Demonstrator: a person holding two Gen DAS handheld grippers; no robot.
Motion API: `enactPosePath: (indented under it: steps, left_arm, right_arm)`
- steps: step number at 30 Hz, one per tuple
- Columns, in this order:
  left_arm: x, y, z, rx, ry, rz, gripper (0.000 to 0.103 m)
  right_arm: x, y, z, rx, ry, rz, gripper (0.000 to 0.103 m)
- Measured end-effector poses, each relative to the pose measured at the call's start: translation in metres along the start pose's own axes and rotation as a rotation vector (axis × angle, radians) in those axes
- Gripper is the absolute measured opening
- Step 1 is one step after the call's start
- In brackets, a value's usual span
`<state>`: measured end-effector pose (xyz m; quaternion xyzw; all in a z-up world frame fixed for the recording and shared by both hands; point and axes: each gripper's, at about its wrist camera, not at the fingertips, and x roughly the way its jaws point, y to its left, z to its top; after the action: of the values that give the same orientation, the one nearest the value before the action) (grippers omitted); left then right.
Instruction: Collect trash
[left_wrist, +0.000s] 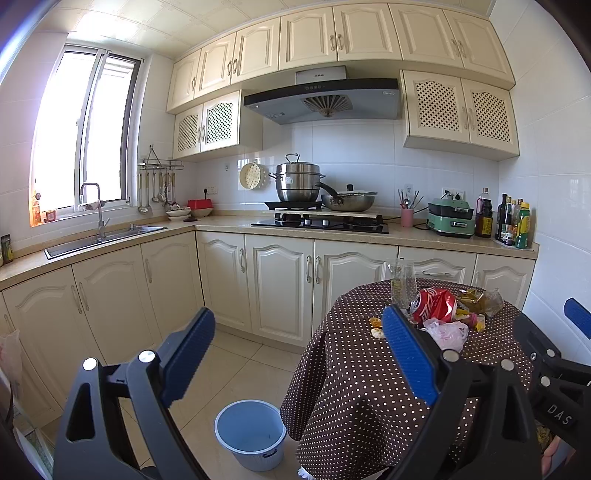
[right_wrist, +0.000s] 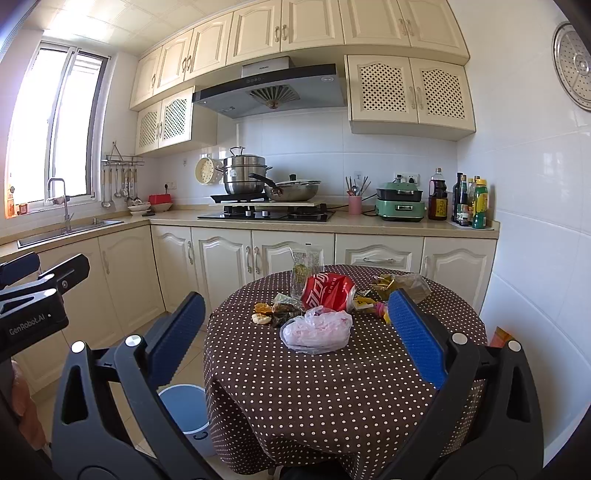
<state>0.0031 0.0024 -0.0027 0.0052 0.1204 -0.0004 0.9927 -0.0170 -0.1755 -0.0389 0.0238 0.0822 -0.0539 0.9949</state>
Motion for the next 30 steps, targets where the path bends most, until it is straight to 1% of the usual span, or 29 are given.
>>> enactPosePath:
  steps: [19, 21, 30]
  left_arm:
    - [0.003, 0.004, -0.003, 0.002, 0.011, 0.001, 0.09]
    - [0.004, 0.003, -0.004, 0.003, 0.013, 0.002, 0.09]
    - [0.014, -0.001, -0.009, 0.013, 0.032, -0.001, 0.09]
  right_arm:
    - [-0.001, -0.002, 0.0, 0.0, 0.005, 0.0, 0.097]
    - [0.008, 0.0, -0.006, 0.002, 0.006, 0.003, 0.097]
    - [0.014, -0.004, -0.016, 0.022, 0.022, 0.004, 0.097]
